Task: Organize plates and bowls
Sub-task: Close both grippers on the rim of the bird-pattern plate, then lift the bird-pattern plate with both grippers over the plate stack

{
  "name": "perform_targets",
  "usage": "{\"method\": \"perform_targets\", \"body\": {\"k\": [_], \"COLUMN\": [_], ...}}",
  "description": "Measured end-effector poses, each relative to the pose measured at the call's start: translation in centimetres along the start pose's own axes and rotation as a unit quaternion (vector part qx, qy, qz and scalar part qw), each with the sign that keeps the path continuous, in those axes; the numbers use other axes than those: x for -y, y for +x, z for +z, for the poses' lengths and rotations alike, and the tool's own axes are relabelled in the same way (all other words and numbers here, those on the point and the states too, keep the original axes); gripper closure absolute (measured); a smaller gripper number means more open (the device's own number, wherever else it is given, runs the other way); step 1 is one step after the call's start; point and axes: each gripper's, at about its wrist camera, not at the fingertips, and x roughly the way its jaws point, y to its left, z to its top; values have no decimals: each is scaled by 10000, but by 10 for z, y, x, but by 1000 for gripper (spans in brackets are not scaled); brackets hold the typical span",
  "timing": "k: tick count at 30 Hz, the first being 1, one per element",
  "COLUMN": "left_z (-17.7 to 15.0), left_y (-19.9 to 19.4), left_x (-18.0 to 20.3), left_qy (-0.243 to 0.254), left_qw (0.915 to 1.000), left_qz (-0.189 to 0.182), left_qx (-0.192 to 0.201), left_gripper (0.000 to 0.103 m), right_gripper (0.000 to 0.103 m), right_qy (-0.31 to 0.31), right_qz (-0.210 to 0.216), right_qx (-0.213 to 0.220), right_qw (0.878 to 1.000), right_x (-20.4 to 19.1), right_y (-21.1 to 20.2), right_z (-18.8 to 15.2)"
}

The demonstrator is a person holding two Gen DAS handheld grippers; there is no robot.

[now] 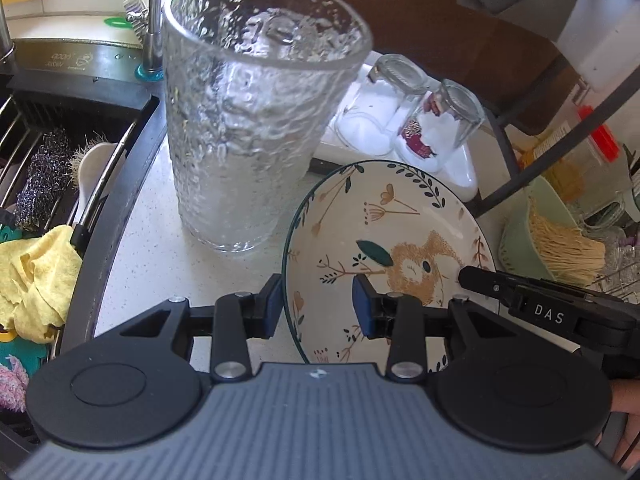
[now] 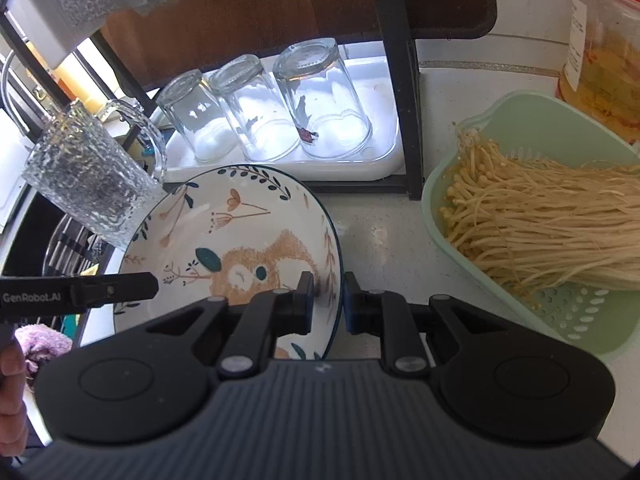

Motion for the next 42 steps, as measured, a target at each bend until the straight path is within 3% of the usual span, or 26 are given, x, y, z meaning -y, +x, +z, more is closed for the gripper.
{"method": "perform_targets", "body": {"k": [23,33,42], "left_z": [-3,-17,-43], "left_y": [-94,-135,-129], "left_x": [44,64,63], "left_qy": [393,1036,1393], "left_qw": [9971,9894,9868], "left_qz": [-520,-877,-813], "left_qx": [384,513,142], "left_gripper": [60,60,60], "right_gripper": [84,85,84], "right_qy": [368,610,883], "right_qz": [-260,-545,-685], "right_qx": [795,1364,1162], "right_qw": [9958,9873,9869], "right_x": [-12,-30,-39], "right_y": [-124,-182,-192], "right_z": [-18,-43,-93]}}
